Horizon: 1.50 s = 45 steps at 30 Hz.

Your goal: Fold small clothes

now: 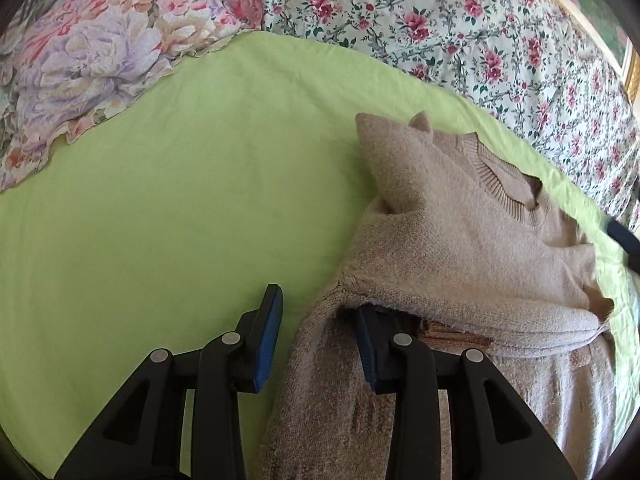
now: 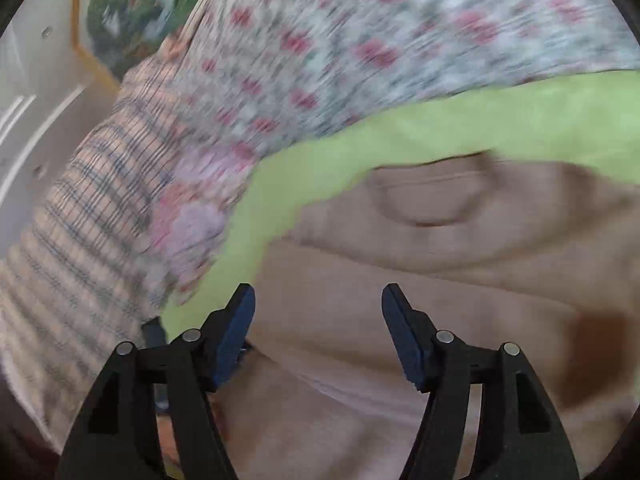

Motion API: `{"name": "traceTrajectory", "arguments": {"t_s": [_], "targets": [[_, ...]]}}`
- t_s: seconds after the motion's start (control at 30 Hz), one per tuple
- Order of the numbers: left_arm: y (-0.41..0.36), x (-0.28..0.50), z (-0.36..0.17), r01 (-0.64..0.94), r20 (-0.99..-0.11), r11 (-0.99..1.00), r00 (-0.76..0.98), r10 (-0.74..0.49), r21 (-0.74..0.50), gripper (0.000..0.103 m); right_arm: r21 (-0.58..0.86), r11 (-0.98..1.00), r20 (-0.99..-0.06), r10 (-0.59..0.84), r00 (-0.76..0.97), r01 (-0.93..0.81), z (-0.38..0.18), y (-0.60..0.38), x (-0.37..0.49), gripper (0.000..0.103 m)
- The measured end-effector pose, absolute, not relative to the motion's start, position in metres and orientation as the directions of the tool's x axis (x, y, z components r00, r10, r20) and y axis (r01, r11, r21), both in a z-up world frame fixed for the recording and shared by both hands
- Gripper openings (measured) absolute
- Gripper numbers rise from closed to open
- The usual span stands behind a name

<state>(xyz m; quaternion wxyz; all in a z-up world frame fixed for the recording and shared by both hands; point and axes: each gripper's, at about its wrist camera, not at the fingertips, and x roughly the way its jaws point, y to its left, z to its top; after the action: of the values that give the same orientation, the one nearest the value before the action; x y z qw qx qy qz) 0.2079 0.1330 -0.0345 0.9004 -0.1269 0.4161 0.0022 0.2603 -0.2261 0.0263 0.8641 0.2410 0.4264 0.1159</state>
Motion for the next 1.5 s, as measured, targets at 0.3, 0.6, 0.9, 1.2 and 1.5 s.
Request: {"name": "traceTrajectory", "arguments": {"t_s": [0.3, 0.6, 0.9, 1.2, 1.5], "targets": [[0.150, 0.202, -0.040, -0.118, -0.710, 0.932, 0.682, -0.175, -0.343, 0.037, 0.493, 0.847, -0.832, 0.526, 0.177, -0.202, -0.054, -0.152, 0.421, 0.068], [0.158, 0.200, -0.044, -0.107, -0.667, 0.906, 0.713, -0.218, -0.410, 0.037, 0.843, 0.498, -0.492, 0.867, 0.084, -0.201, -0.083, -0.135, 0.457, 0.076], [0.167, 0.200, -0.045, -0.098, -0.659, 0.879, 0.701, -0.272, -0.467, 0.037, 0.795, 0.606, -0.527, 0.707, 0.472, -0.020, -0.075, -0.175, 0.458, 0.069], [0.172, 0.181, -0.011, -0.009, -0.658, 0.877, 0.665, -0.353, -0.480, 0.043, 0.572, 0.817, -0.656, 0.398, 0.641, 0.078, 0.005, -0.264, 0.306, 0.069], [0.123, 0.236, 0.005, 0.051, -0.734, 0.981, 0.657, -0.173, -0.186, 0.043, 0.258, 0.881, -0.791, -0.043, 0.610, 0.397, 0.004, -0.329, 0.132, 0.049]]}}
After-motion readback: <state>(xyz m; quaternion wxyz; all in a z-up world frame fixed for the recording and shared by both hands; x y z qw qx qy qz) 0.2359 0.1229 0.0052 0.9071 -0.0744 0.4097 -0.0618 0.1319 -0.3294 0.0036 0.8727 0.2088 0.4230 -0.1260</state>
